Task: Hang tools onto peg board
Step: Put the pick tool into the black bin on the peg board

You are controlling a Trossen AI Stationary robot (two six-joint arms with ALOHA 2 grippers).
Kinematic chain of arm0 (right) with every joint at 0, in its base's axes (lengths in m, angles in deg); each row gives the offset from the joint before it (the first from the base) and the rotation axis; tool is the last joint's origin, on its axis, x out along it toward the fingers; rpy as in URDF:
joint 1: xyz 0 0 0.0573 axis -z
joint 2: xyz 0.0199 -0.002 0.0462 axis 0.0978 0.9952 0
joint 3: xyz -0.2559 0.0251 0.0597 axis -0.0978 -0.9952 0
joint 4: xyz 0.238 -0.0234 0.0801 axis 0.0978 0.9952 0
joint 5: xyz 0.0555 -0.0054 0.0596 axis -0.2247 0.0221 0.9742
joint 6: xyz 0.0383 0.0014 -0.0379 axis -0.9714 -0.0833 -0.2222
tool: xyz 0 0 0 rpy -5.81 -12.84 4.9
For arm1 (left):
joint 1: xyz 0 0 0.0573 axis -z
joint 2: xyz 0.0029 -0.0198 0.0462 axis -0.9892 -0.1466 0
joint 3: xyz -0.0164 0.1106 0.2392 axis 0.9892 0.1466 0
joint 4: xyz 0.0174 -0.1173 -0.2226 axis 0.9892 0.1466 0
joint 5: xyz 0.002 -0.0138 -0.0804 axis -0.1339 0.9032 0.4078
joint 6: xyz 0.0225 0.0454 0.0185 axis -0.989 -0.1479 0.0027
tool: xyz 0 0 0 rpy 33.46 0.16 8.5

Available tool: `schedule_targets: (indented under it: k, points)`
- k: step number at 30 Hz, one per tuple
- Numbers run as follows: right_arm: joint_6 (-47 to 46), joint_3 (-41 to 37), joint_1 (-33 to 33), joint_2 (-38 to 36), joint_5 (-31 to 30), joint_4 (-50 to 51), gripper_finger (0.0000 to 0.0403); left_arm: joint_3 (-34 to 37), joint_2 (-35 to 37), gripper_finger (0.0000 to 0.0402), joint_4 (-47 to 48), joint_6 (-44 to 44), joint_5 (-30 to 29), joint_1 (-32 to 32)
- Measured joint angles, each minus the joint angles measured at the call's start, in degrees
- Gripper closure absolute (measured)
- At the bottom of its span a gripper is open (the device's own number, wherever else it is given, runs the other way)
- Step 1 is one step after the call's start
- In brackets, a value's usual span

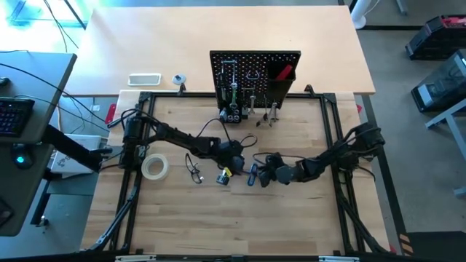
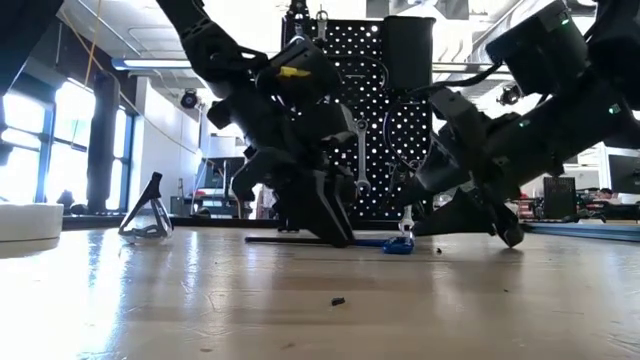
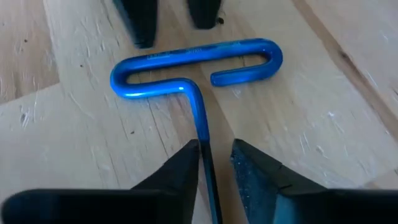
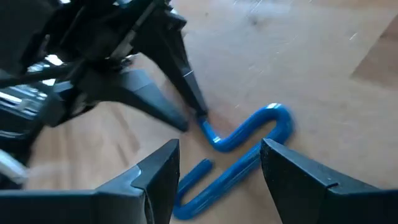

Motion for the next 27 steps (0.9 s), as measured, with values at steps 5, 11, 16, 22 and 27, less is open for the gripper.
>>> schedule_targets:
  k: [5,11,16,22,27]
  points:
    - [-4.5,0.1,-1.5,-0.3,1.7,-0.1,0.0187,0.0,-0.2,0.0358,-1.0,-0.6,-0.5,0.0]
    - [-10.8,0.2,-3.4,-0.5,3.7,1.0,0.0187,0.0,-1.6,0.0396,-1.4,-2.8,-0.5,-0.1]
    - [-16.8,0.2,-5.1,-0.6,4.3,1.6,0.0187,0.0,-2.0,0.0399,-1.9,-3.0,-0.7,0.1]
    - [-21.0,0.2,-5.8,-0.7,6.1,1.9,0.0187,0.2,-1.4,0.04,-4.4,-3.8,-0.7,0.1]
    - [-24.6,0.3,-5.9,-0.9,7.9,2.8,0.0187,0.2,-1.4,0.0401,-5.3,-3.9,-0.8,0.1]
